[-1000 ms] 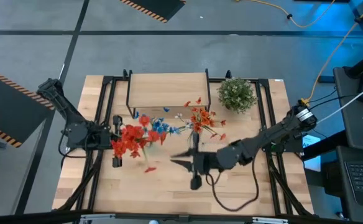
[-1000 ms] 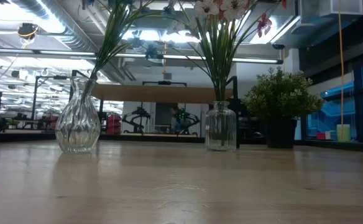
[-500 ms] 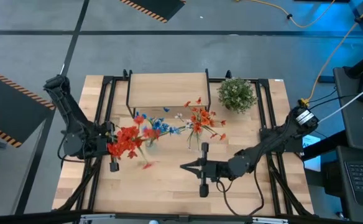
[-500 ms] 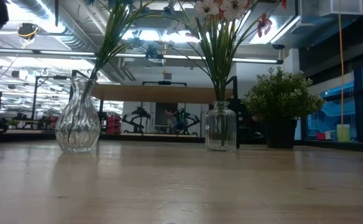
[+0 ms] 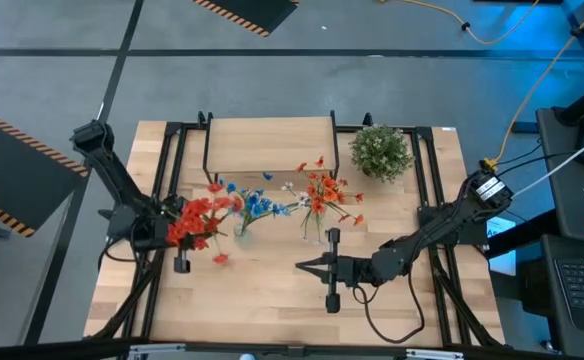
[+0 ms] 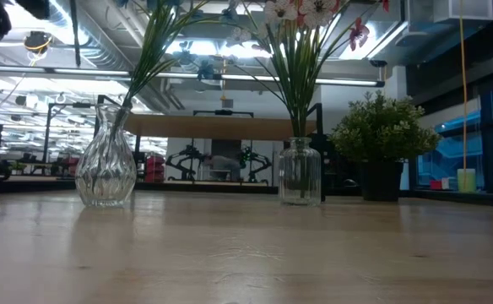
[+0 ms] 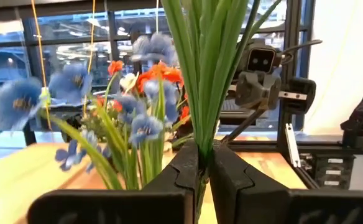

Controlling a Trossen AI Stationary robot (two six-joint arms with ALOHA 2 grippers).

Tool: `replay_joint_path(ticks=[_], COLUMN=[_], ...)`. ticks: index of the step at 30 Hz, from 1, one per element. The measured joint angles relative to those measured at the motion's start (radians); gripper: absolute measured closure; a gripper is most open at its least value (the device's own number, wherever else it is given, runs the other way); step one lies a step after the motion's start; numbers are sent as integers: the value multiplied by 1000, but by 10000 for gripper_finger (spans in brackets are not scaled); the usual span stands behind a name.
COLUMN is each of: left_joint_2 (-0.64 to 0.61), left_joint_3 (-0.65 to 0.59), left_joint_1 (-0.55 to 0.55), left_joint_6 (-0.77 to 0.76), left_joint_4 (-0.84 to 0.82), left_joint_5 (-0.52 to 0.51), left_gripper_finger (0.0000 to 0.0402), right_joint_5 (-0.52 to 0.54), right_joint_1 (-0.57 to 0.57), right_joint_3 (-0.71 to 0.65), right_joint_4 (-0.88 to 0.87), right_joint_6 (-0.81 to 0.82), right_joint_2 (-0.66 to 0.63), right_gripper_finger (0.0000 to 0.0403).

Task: Pick and place flowers into a vace then onto a shelf
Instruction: Put the orange flowers into the left transparent vase

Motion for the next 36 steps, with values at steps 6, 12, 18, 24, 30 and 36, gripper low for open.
replay_joint_path(ticks=[6,12,18,24,30,36], left_joint_2=[-1,0,0,10,59,85], left_joint_3=[-85,-114,-148,-148,-148,-148], left_joint_1=[65,175,249,256,258,296], left_joint_6=[-25,-80,-165,-188,-217,-233], left_joint_4=[128,130,126,106,87,95], left_joint_5=[63,193,270,287,253,256], left_gripper_finger=[387,387,387,387,387,387], right_joint_5=[-1,-2,-2,-2,-2,-2], right_joint_1=[0,-1,-1,-1,-1,-1], right_joint_3=[0,0,0,1,1,1], right_joint_4=[-1,-1,-3,-7,-7,-7], right_joint_6=[1,0,0,0,0,0], right_joint_2=[0,0,0,0,0,0], right_gripper_finger=[399,399,399,399,399,399])
